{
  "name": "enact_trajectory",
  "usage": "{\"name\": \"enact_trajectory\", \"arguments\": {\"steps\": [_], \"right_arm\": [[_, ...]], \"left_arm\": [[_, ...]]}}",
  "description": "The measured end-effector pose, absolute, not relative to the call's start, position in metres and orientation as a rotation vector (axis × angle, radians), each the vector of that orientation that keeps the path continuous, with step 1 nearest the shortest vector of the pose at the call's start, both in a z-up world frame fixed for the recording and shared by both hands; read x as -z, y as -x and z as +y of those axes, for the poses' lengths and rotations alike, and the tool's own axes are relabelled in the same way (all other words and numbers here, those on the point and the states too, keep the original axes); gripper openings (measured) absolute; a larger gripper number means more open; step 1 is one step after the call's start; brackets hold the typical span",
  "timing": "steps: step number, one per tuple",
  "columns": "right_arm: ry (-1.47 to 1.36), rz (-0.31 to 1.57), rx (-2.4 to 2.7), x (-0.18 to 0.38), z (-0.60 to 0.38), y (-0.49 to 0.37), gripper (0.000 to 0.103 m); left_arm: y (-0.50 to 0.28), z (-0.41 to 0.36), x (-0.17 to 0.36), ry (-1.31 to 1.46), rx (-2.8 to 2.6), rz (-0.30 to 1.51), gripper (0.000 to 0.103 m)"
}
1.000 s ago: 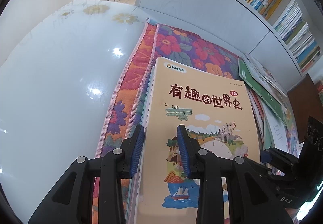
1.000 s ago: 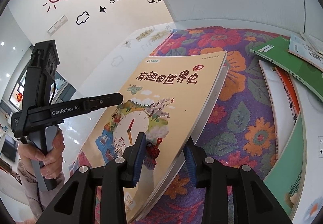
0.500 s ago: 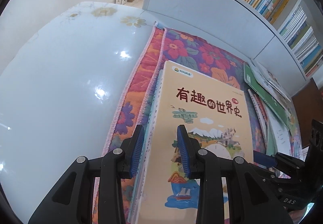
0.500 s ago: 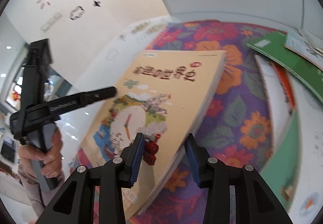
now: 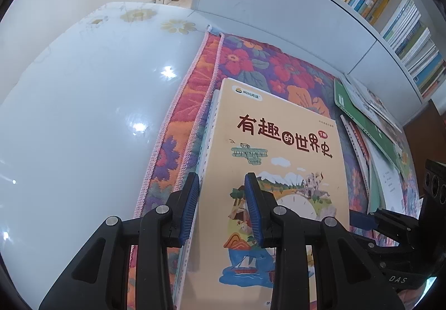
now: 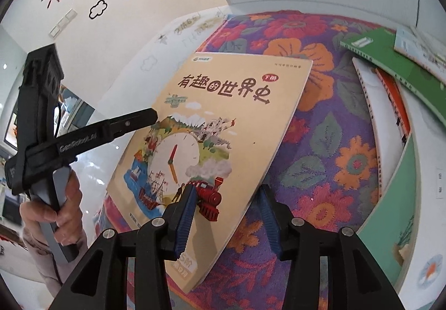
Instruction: Organize books
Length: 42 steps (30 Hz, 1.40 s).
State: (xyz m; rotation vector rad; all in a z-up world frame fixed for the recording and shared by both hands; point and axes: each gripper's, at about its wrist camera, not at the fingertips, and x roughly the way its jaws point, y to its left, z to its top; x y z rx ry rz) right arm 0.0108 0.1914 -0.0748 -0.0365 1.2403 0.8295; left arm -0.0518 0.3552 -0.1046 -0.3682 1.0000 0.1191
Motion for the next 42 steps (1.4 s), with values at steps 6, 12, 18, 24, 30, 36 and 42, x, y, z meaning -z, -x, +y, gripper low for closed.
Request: {"name": "enact_trajectory", "arguments": {"steps": [6,12,18,24,30,36,42], "right_arm": [[0.043,1.234,-0.829,0.074,0.194,-0.009,0.045],[-0.011,1.235,-0.833,0.064,0.179,-0.012,0.045],[-0.005,1.16,-0.774,0.027,0.128,-0.012,0.045],[-0.136,1.125,-0.653,0.004,0.026,-0.029,0.045],[-0.267,1.129,-0.524,0.012,-0.075,-0.043,0.045],[-0.312,1.162,-0.473,0.042,-0.116,-0.048,0.045],[-0.376,1.175,-0.473,0.064,-0.134,-0.053,0.045]], "left_arm": [[0.055,0.36,0.103,0.392,-0.143,0.988,0.03],[0.063,0.347,0.077,0.364,-0.168,0.93,0.03],[0.053,0.287,0.051,0.305,-0.096,0.916,0.03],[0.041,0.215,0.05,0.305,0.011,0.943,0.03],[0.033,0.144,0.076,0.332,0.088,1.001,0.03],[0.024,0.103,0.108,0.344,0.108,1.065,0.03],[0.027,0.088,0.11,0.289,0.124,1.028,0.03]]}}
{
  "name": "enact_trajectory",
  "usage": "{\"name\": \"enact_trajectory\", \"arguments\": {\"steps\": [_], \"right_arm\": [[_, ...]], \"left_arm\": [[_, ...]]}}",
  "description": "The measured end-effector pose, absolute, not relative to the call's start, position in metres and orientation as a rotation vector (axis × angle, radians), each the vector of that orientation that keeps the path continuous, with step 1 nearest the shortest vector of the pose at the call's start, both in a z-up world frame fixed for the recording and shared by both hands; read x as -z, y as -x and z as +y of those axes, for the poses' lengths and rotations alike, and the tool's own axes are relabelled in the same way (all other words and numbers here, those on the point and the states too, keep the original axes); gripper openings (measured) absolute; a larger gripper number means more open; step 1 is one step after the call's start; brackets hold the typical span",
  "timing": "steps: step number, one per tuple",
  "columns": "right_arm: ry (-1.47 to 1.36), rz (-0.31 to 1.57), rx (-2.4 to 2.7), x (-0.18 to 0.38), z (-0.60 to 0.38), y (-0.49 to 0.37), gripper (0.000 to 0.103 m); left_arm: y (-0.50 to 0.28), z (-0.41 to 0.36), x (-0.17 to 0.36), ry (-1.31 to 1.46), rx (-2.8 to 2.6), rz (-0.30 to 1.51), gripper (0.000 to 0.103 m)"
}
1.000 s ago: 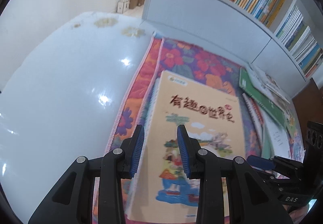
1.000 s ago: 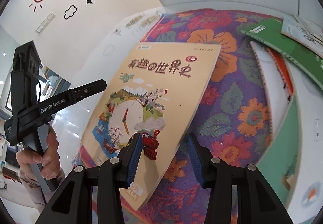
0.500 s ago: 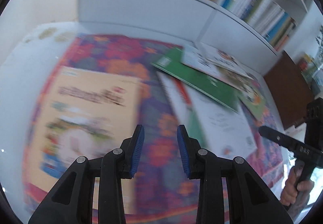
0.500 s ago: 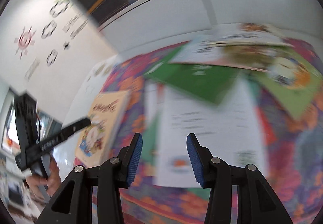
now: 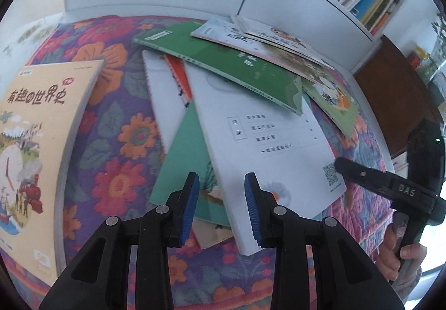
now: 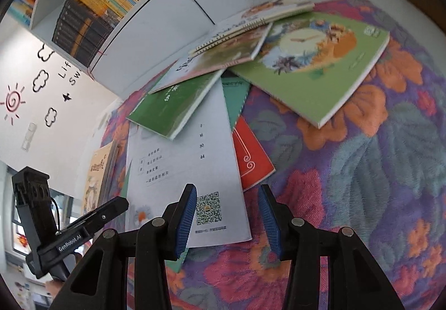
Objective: Organize books
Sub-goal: 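Move both tools back over the book pile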
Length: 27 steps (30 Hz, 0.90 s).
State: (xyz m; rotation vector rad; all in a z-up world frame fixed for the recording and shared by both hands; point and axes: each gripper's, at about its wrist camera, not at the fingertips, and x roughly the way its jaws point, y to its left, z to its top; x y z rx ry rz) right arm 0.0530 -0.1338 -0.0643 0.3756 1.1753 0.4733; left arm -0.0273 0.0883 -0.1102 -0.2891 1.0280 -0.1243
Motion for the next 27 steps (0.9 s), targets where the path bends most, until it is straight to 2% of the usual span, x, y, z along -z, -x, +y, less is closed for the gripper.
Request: {"name": "enact_trajectory", "arguments": {"steps": [27], "right_arm": [[-0.351,1.195,-0.55,0.072,-0.114,-0.042,0.046]], "left_arm": [[0.029,0.079,0.111,0.256,0.162,1.018,0.031]]}}
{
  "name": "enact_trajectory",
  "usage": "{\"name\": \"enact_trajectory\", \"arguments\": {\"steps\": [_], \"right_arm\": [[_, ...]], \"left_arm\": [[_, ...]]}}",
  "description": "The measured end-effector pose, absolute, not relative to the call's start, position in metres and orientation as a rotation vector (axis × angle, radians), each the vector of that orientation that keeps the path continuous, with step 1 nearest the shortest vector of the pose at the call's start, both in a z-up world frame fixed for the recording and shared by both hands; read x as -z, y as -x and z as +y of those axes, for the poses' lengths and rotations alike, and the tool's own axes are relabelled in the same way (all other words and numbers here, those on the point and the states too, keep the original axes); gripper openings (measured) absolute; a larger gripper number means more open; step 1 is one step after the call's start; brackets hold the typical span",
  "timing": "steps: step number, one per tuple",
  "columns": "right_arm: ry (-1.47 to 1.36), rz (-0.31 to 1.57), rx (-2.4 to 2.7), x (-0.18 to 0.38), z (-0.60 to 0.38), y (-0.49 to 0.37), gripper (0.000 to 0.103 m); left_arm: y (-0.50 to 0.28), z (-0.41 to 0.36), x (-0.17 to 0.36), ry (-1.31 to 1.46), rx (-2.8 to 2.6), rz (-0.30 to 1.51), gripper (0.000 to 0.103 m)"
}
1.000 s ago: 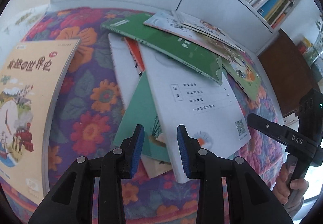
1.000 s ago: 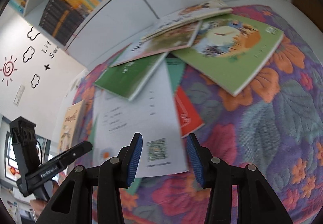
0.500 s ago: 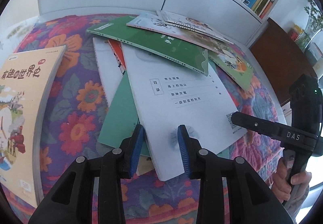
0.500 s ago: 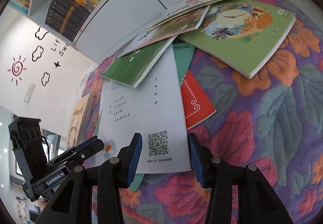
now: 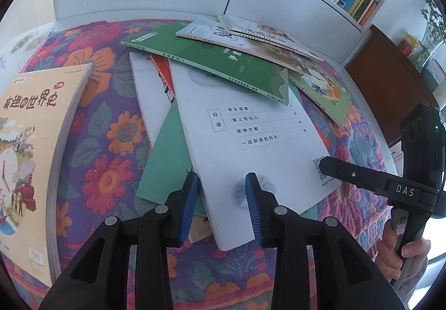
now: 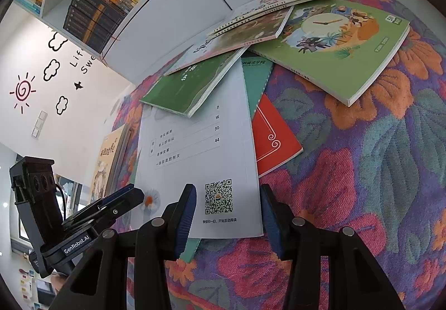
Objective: Organize books
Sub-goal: 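Move both tools back over the book pile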
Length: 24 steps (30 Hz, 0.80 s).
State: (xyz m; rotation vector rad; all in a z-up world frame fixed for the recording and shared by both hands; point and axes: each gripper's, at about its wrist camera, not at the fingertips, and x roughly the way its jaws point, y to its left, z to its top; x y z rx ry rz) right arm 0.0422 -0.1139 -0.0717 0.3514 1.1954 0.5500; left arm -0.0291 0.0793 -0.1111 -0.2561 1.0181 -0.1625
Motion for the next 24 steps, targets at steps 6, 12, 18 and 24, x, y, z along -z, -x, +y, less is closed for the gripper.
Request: {"name": "enact_trajectory", "arguments": {"steps": [6,12,18,24], "right_arm": [[-0.353,1.194,-0.549,0.0715,-0.1135,-0.042,0.046],[-0.355,1.195,-0.548,0.0716,-0.1135,-0.0417,0.046],[-0.355,1.195,-0.548,0.0716,-0.1134,-0.0414,0.046],[-0.361,1.202,-0.549,0.0699,-0.1158,-0.0423,0.046]], "left_arm": [[0.0292,0.0794,0.1111,0.253,0.161,1.018,0.031],[0.0289,0.0795,0.1113,0.252,0.161,1.018,0.031],[0.0293,0.0794,0.1111,0.254,0.161,1.018,0.031],[0.0303,0.0807,0.103,0.254,0.167,1.026,0.031]]}}
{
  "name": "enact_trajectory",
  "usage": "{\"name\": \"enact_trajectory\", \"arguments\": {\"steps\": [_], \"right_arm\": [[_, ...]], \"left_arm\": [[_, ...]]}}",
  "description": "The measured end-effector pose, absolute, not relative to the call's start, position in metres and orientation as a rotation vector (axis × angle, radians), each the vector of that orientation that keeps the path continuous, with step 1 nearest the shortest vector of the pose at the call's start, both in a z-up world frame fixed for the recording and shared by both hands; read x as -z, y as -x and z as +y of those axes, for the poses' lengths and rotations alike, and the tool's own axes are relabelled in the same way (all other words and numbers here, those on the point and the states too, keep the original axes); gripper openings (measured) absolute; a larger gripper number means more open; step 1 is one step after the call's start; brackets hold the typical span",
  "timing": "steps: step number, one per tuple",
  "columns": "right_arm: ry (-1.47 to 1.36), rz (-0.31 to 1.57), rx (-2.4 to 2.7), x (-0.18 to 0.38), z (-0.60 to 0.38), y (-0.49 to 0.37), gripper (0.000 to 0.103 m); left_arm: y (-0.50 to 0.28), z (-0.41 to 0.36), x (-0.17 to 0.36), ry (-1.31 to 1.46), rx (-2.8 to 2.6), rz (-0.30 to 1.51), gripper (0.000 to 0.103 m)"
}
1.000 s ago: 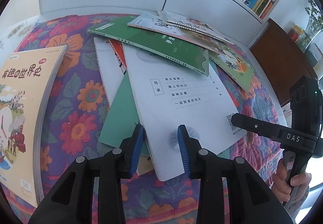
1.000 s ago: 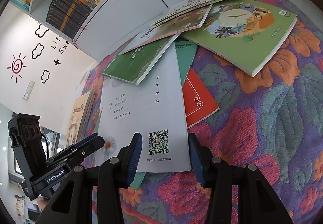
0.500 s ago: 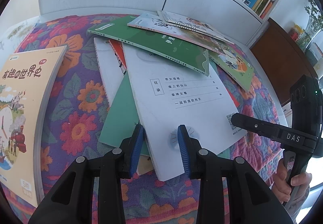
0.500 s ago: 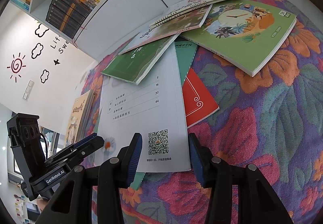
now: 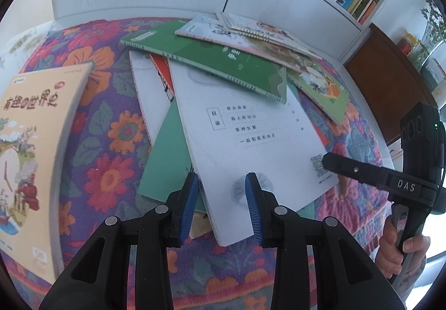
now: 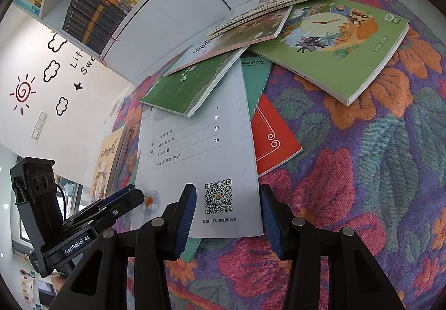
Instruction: Organize books
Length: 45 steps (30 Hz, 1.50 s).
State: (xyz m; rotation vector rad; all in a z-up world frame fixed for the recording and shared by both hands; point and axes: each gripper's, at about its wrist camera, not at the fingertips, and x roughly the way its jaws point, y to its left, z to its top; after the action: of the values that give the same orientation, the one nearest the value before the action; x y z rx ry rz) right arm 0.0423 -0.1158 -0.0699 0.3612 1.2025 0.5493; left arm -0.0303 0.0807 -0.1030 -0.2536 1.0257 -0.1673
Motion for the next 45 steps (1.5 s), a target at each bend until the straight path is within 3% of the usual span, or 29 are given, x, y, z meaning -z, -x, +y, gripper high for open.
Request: {"name": "enact_trajectory", "arguments": {"steps": [10,15,29,45], "right_arm": [[-0.391,1.007,-0.448,-0.013,-0.185,-0.082,0.046],[-0.408,0.917,-0.395,-0.037,-0.208,-0.126,0.046],[-0.493,0.98,-0.298,0.037,-0.221,-0.247,0.045],[-0.264,1.031,-0.31,0.04,-0.191,-0.235,0.046]], "left_arm": [[-0.056,0.083,0.024,0.243,0.124,0.918,0.031],[-0.132,0.076,0.034,0.313,0.136,0.903,0.031],[-0.234,0.047,0.101,0.33,0.137,0.95,0.031],[-0.22,0.038,0.106,0.223,0.13,1.004,0.031]]}}
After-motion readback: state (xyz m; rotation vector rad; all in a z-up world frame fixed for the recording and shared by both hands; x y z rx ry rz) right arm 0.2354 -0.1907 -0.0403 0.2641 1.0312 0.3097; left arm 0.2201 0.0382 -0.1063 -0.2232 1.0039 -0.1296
